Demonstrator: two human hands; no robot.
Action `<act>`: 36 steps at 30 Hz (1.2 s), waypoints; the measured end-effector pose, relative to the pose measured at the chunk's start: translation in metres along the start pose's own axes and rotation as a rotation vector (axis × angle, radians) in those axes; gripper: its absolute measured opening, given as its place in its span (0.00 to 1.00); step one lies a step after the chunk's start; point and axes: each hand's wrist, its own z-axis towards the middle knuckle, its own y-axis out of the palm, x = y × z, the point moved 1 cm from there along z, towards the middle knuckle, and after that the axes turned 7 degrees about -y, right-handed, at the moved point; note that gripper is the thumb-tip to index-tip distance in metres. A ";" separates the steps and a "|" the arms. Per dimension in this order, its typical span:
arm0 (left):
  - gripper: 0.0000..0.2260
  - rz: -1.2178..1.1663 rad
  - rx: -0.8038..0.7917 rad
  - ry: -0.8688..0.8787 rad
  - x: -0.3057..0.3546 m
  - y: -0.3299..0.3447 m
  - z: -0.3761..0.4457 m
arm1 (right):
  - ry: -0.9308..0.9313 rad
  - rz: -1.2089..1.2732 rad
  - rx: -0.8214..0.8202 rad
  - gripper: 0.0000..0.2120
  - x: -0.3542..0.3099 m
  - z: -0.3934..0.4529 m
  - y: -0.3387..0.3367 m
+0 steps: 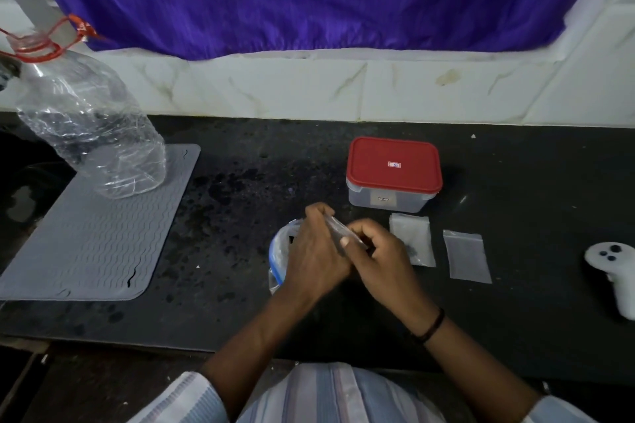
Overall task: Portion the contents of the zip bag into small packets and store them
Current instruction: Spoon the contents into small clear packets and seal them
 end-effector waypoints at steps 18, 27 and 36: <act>0.08 -0.445 -0.124 -0.068 0.045 0.095 -0.005 | 0.131 -0.006 0.529 0.07 0.077 -0.014 -0.046; 0.11 -0.179 -0.206 -0.237 0.041 0.139 0.043 | 0.185 -0.402 0.364 0.07 0.127 0.016 -0.093; 0.06 0.070 -0.227 -0.243 0.025 0.138 0.062 | 0.339 -0.552 0.238 0.08 0.151 0.022 -0.089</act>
